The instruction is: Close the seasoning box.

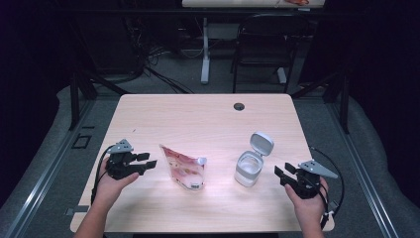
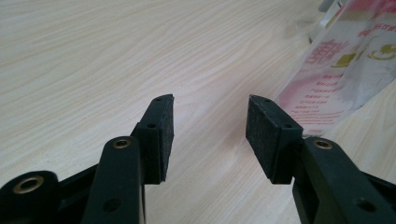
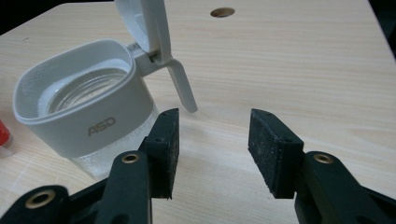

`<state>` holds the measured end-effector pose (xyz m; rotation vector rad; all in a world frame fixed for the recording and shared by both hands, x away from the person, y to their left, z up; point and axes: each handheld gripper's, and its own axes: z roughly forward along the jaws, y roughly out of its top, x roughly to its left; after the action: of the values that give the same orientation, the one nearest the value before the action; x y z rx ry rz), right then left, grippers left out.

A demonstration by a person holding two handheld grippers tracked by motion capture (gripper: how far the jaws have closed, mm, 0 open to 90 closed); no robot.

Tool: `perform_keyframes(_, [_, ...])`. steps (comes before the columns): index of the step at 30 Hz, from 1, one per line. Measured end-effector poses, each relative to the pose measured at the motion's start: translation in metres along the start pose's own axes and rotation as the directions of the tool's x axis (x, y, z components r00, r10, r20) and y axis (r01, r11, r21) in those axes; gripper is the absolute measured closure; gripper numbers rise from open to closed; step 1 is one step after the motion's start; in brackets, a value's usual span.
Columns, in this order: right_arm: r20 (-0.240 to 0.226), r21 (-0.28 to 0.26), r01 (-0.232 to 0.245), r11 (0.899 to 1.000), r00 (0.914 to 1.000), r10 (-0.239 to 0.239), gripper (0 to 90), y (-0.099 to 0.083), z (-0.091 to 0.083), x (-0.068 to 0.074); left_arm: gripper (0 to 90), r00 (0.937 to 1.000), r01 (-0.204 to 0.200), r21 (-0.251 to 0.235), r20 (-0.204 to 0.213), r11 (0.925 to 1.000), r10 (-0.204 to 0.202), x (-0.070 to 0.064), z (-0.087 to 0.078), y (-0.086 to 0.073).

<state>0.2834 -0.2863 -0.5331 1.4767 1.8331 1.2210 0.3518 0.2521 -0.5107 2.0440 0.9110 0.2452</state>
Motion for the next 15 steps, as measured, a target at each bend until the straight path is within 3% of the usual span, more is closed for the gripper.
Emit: perform_keyframes(15, [-0.023,0.070,-0.023,0.997,0.9994,0.025,49.5,-0.008,0.015,-0.002,52.2,0.9997,0.021,0.024,-0.012,0.9995,-0.021,-0.001,0.015,-0.008])
